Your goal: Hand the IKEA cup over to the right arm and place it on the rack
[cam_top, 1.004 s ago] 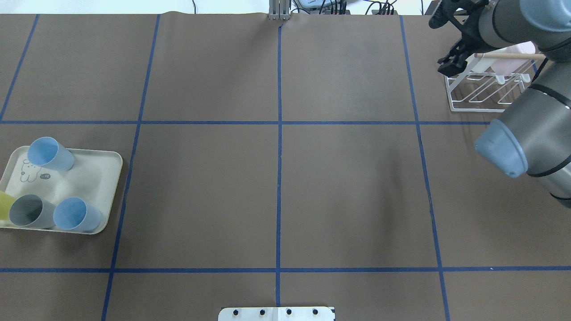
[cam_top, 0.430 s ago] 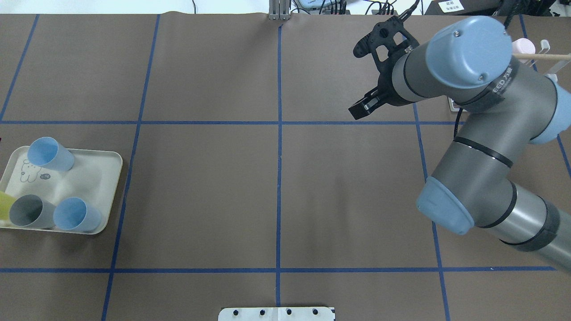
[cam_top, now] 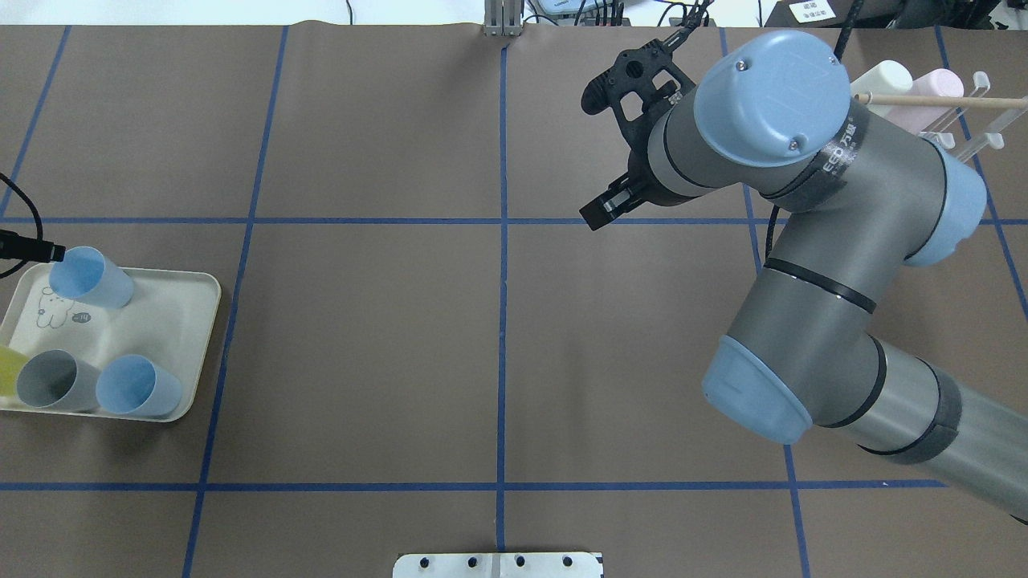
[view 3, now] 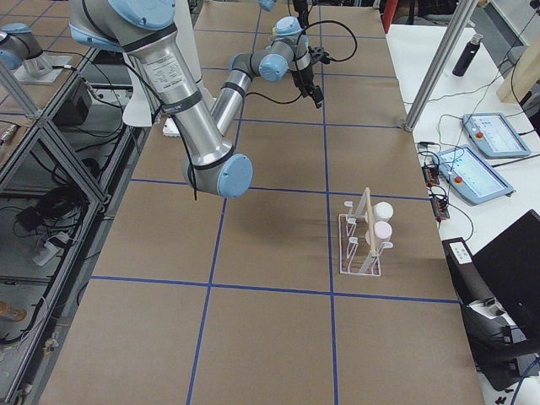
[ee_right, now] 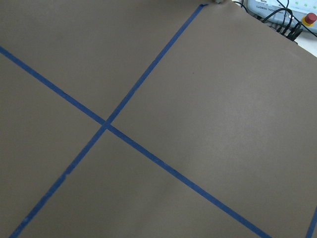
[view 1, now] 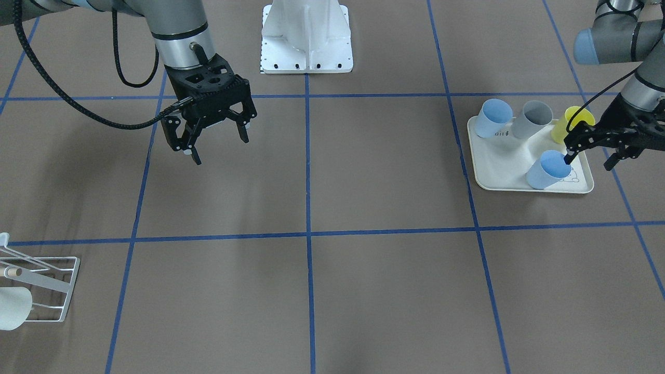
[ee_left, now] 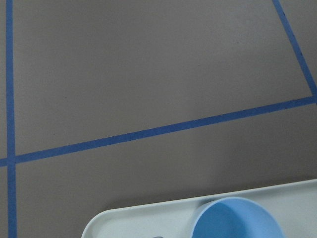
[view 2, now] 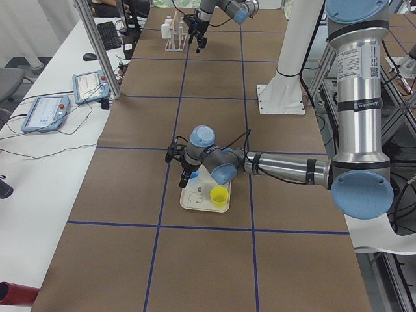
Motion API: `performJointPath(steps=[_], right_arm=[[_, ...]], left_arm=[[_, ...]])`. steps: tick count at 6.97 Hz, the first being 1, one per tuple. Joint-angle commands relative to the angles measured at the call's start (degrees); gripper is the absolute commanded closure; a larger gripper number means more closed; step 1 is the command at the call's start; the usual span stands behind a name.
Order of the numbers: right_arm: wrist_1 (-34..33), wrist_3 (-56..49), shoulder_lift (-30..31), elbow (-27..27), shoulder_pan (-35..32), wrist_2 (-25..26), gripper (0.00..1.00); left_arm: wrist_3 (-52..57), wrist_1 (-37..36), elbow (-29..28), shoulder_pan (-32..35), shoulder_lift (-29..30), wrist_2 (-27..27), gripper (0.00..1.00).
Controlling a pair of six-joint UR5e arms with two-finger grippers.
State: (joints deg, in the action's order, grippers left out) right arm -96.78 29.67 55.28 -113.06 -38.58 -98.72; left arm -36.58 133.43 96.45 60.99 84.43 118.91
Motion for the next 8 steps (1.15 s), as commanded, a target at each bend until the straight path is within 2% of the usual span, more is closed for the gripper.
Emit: performJointPath(steps=[1,4,5,6,7,8], right_arm=[[-0.17,0.12,-0.18,0.03,0.53,1.25,0.01],[-0.17,0.12,-0.09,0.03,0.62,1.42,0.01],[-0.17,0.12,-0.09,0.03,0.62,1.43,0.01],[0.01,0.04,-0.09,0.03,0.62,1.51,0.01],[0.18,-0.4,-0.09,0.12,0.62,2.64,0.01],[0.36,-0.66,-0.18,0.21,0.7,4.92,0.01]], left_arm=[[-0.33,1.83,-2.23,-1.66,1.0,-0.17,0.19],[-2.27,1.92,-2.23,-2.98,1.0,0.36,0.53],[-2.35,2.1,-2.15,-2.98,0.92,0.53,0.81],[-2.35,3.23,-1.97,-2.9,0.57,0.62,1.0],[-2.35,3.24,-1.1,-2.81,0.48,1.84,1.0],[-2.27,2.89,-0.05,-1.24,0.91,7.07,1.0]])
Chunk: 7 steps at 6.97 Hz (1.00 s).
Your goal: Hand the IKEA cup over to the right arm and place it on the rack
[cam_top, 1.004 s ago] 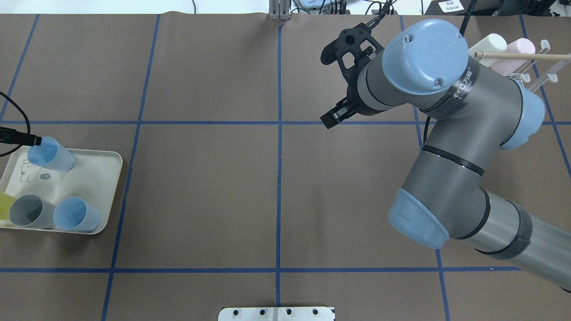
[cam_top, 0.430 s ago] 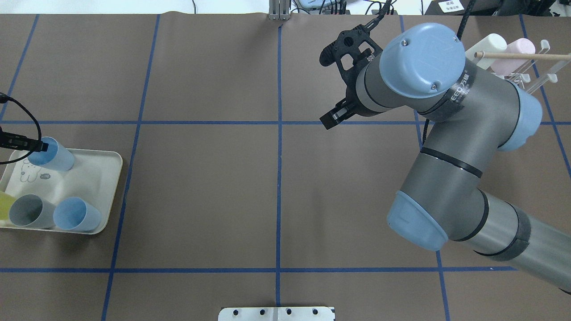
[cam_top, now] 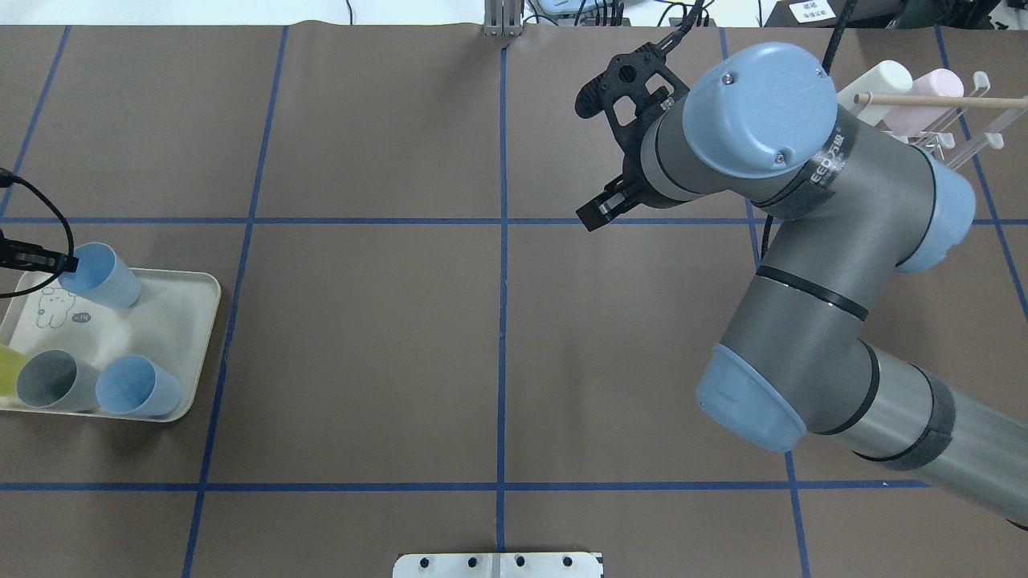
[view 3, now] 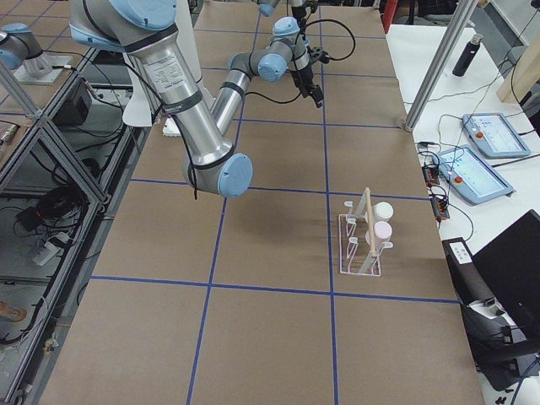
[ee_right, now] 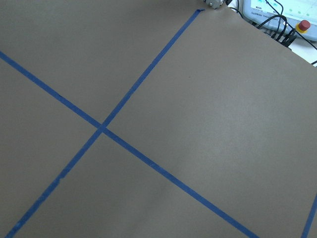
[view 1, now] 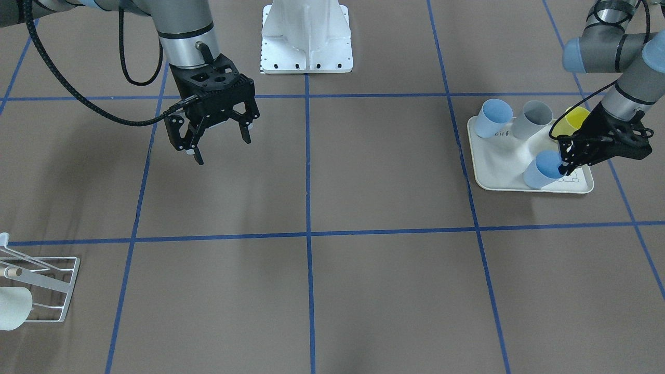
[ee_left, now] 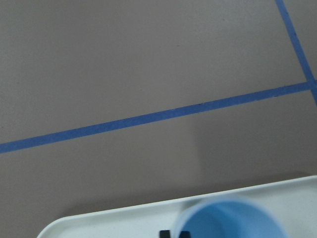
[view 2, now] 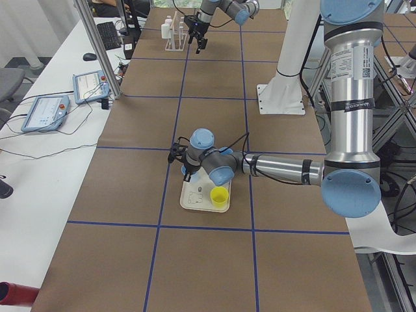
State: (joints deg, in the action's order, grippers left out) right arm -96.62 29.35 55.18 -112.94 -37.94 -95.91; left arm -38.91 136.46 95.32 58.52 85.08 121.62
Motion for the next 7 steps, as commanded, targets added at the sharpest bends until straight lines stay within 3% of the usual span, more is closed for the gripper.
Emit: performJointPath(steps=[1,3,5,7], right_arm=[[4.91,-0.61,0.19,0.61,0.58,5.0,0.01],[29.17,-0.61,1.68,10.23,1.8,5.38,0.01],[49.6,0.0,2.9,17.11,4.08,8.0,0.01],[53.65,-0.17,3.62,17.58,6.64,10.83,0.01]], left_arm=[[-0.2,-0.93,2.93,6.46,1.04,7.72,1.0],[-14.78,-7.32,11.86,7.75,4.46,10.39,1.0],[-34.63,-6.74,15.94,7.57,10.5,14.76,1.0],[-50.32,-6.82,16.83,4.69,20.95,15.23,1.0]])
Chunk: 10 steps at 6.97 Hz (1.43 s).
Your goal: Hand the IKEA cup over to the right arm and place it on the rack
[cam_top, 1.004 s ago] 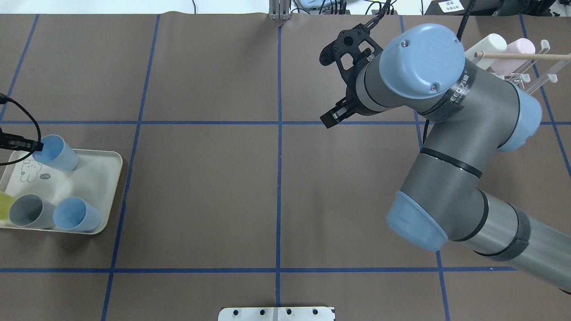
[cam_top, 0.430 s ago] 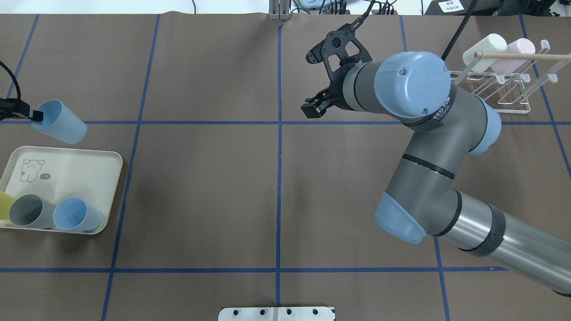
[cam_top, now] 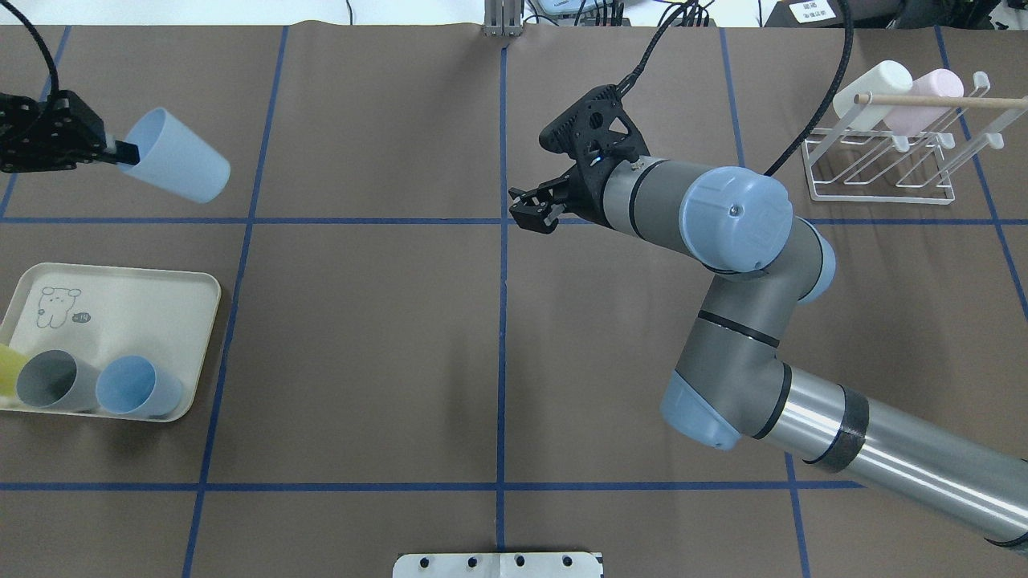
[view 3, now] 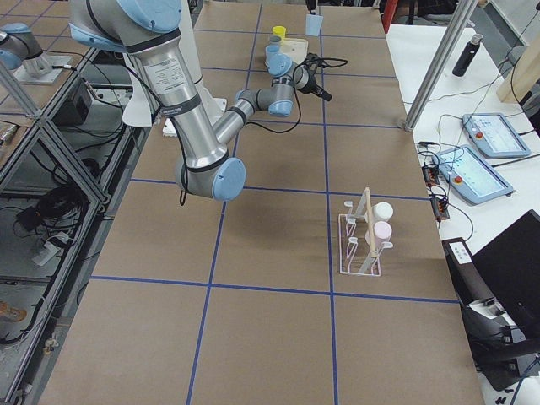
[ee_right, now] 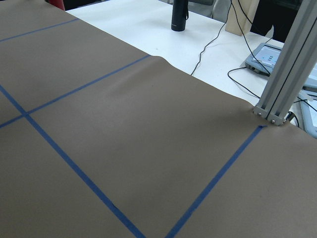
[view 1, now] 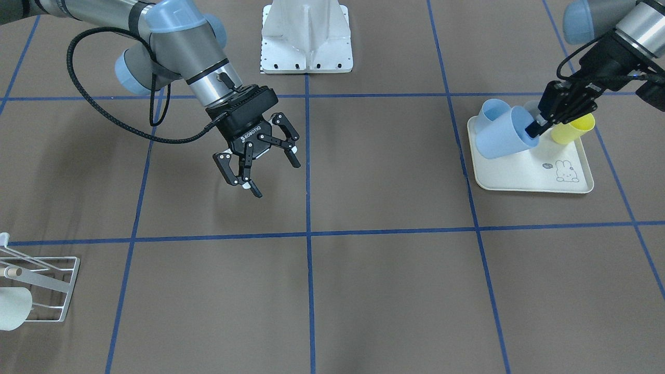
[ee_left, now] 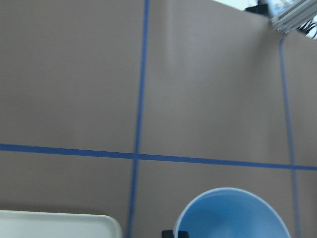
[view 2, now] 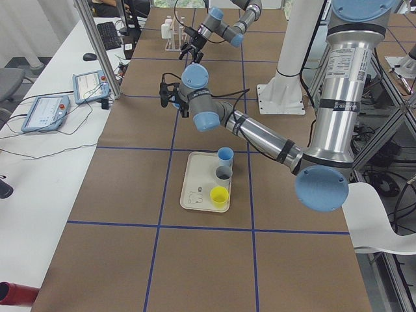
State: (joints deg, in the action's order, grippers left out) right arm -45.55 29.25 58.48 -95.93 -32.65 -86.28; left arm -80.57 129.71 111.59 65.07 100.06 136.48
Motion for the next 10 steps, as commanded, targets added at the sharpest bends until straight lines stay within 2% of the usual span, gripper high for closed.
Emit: performJointPath(steps=[1,2,5,10], right_arm=[[2.75,-1.55,0.75,0.22,1.62,1.2,0.01],[7.54,-8.79,0.84,0.57,2.24,1.73,0.04],[31.16,-13.15,2.25,4.68,5.31,1.55,0.03],[46.76,-14.49,1.99,5.58,9.27,1.64,0.03]], left_arm=[[-14.64,-0.51,-0.4,-5.71,11.16,0.11,1.0],[-15.4,-0.77,-0.49,-7.84,13.3,0.1,1.0],[-15.67,-0.78,-1.71,-11.19,16.98,0.37,1.0],[-17.87,-0.69,-2.6,-15.32,19.29,0.19,1.0]])
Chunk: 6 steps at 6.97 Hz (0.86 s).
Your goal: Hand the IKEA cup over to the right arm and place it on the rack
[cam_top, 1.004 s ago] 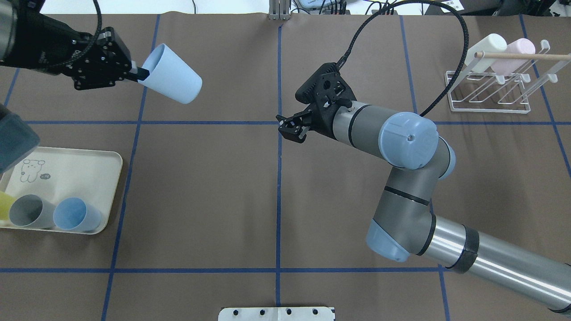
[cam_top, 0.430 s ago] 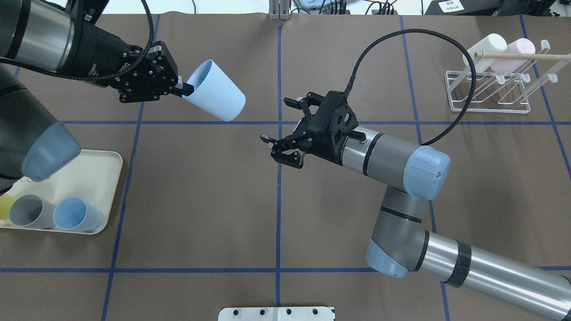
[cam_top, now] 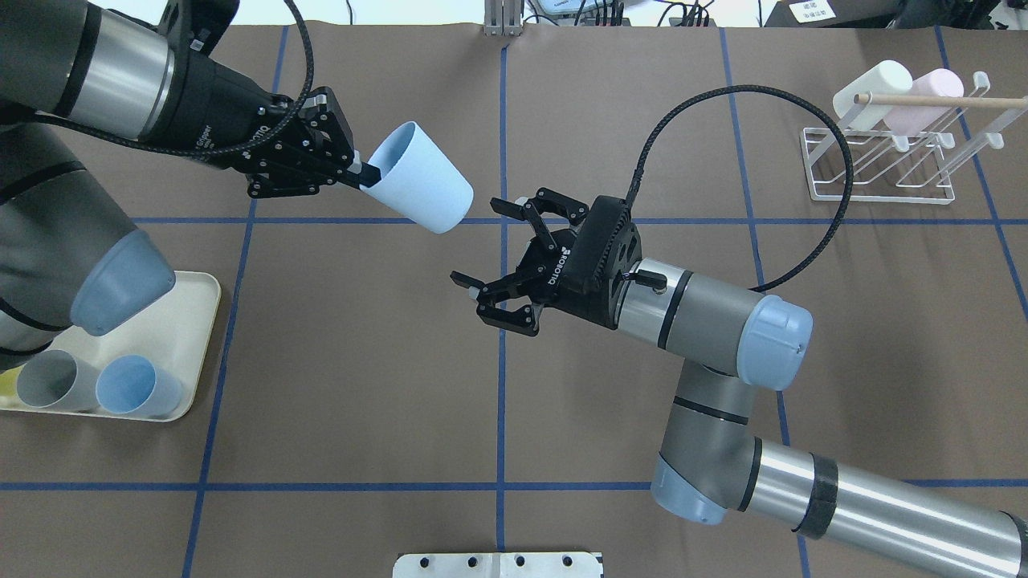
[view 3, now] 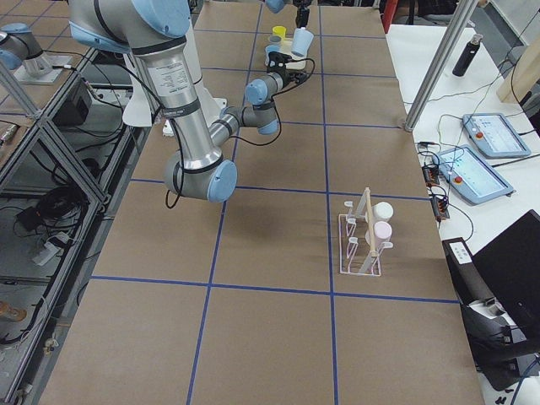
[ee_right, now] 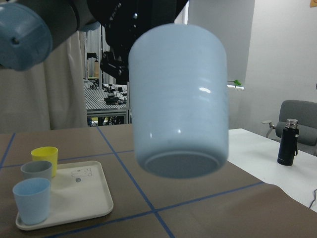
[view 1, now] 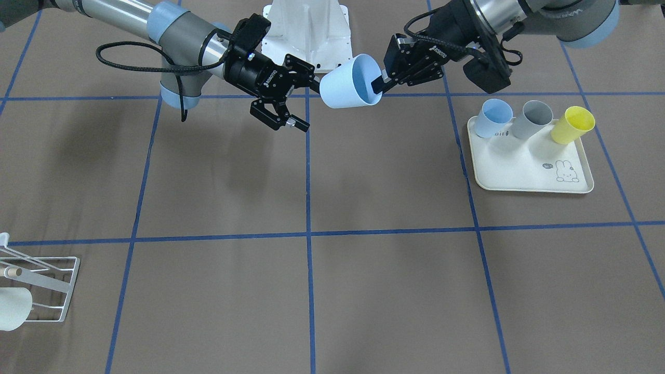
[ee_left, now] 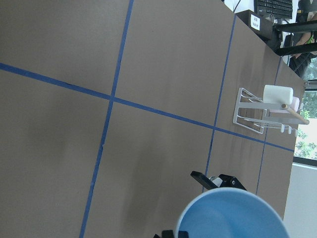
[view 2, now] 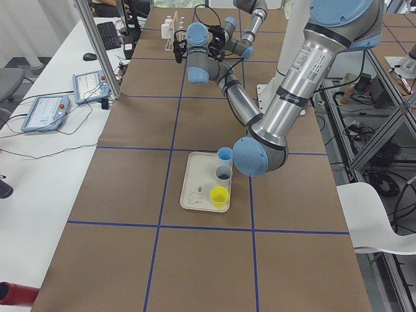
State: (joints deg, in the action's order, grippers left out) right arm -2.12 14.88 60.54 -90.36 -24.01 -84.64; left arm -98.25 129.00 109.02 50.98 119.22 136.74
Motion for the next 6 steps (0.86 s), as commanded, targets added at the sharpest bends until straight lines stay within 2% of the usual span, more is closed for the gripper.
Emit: performJointPath(steps=[1,6], right_arm=[[5.0,-0.11,-0.24,0.01,0.8,0.0,0.03],[5.19,-0.11,-0.68,-0.42,0.81,0.18,0.06]], left_arm=[[-0.54,0.11,-0.04,-1.93,0.14,-0.07,1.0],[-1.42,0.55,-0.21,-3.17,0.14,-0.15,1.0]])
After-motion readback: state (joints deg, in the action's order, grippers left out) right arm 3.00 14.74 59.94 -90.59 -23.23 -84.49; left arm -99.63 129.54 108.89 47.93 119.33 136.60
